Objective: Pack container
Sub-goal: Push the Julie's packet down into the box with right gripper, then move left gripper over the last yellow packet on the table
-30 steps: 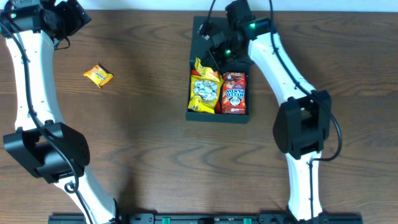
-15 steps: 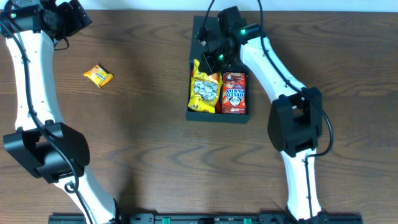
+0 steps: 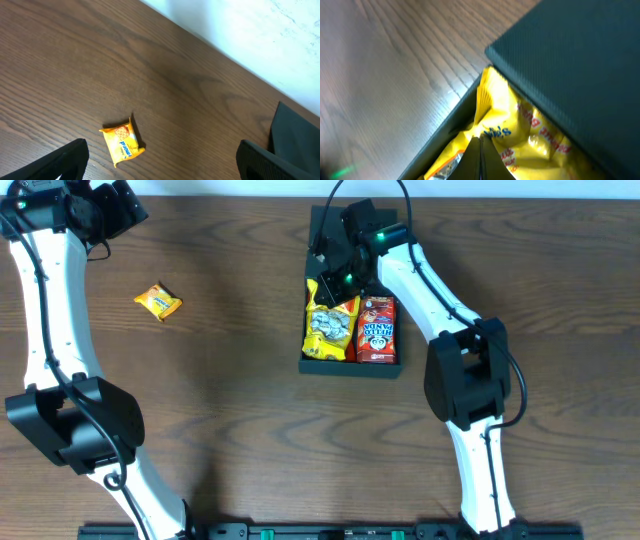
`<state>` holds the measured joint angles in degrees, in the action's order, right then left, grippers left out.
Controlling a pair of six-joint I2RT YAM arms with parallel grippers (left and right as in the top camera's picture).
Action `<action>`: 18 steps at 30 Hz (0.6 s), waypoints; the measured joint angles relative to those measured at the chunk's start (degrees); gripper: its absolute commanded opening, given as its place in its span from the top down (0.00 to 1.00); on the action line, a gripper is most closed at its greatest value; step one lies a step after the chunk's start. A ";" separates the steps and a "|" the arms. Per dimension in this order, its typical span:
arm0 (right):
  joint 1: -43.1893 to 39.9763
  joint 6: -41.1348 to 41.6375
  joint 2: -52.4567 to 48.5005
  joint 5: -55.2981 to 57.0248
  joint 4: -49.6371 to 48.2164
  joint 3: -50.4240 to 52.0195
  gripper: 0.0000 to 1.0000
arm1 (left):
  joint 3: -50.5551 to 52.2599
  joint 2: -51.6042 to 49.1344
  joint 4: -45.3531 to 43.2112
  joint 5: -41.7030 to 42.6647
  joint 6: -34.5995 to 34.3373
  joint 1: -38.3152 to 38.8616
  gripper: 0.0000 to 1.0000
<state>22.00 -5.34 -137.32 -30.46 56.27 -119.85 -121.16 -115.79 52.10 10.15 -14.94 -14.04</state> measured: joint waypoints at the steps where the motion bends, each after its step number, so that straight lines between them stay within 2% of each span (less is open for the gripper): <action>1: 0.00 0.04 0.00 0.02 0.59 -0.15 0.99 | 0.00 0.00 -0.02 0.00 0.00 0.00 0.05; 5: 0.00 0.20 0.00 0.15 3.76 -3.21 0.99 | 0.00 0.00 -0.24 0.00 0.00 0.00 0.05; 11: -1.11 -0.79 0.57 0.15 8.74 -13.75 0.98 | 0.00 -0.26 0.07 0.00 0.42 0.00 0.05; 16: -5.31 -2.84 4.42 0.07 9.81 -18.78 0.80 | 0.00 -3.26 0.83 0.07 0.66 0.00 0.05; 18: -7.50 -3.56 6.56 0.07 9.99 -19.21 0.69 | 0.00 -5.64 1.92 0.20 1.51 0.00 0.05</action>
<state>14.50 -8.91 -130.76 -30.39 66.26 -139.06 -121.16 -121.43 54.02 10.35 -13.43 -14.04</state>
